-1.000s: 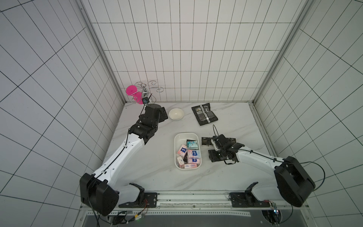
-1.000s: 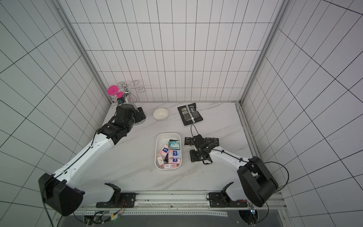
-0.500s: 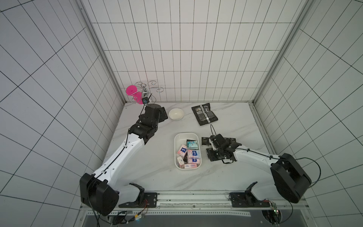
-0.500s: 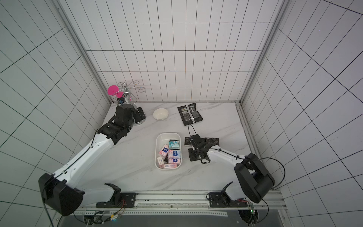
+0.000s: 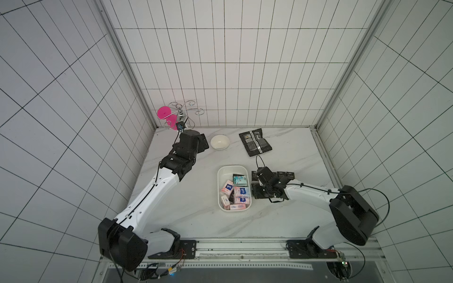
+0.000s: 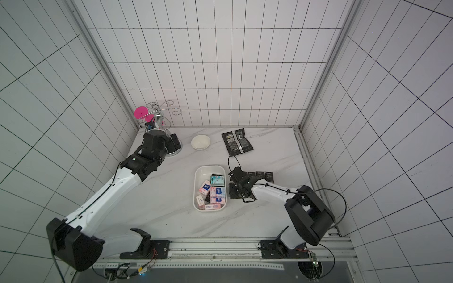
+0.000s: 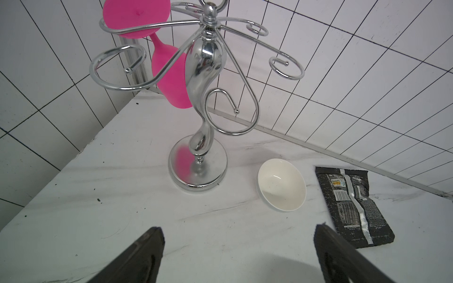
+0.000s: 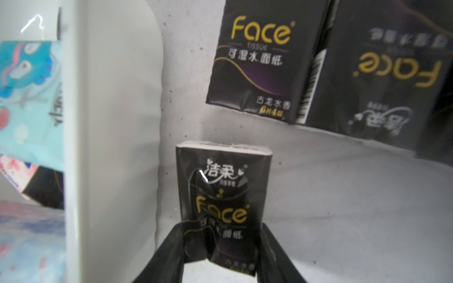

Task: Take the pocket tissues out of the storage box
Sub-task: Move the pocket tissues to the center of the board.

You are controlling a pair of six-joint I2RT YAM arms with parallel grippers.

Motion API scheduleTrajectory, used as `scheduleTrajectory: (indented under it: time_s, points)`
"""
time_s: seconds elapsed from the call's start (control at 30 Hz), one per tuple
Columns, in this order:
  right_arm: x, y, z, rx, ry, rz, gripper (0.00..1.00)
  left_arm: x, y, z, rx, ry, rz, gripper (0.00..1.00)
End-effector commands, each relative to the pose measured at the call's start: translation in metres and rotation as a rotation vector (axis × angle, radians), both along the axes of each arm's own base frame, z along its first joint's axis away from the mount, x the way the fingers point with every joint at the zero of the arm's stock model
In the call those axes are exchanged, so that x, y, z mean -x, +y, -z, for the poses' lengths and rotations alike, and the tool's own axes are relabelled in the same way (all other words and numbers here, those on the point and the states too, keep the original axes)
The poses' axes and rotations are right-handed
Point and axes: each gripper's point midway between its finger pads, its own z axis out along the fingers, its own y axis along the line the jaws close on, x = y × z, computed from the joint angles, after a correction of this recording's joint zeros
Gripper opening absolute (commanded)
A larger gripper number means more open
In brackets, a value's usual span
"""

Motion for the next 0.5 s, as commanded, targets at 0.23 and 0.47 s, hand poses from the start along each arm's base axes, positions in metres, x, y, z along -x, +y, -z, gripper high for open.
scheduleTrajectory:
  time_s: [0.23, 0.47]
  points:
    - [-0.008, 0.004, -0.004, 0.005, -0.021, 0.089, 0.47, 0.009, 0.005, -0.018, 0.003, -0.037, 0.009, 0.99]
    - [-0.010, -0.004, -0.001, 0.023, -0.024, 0.108, 0.48, 0.009, 0.004, -0.018, 0.009, -0.036, 0.014, 0.99]
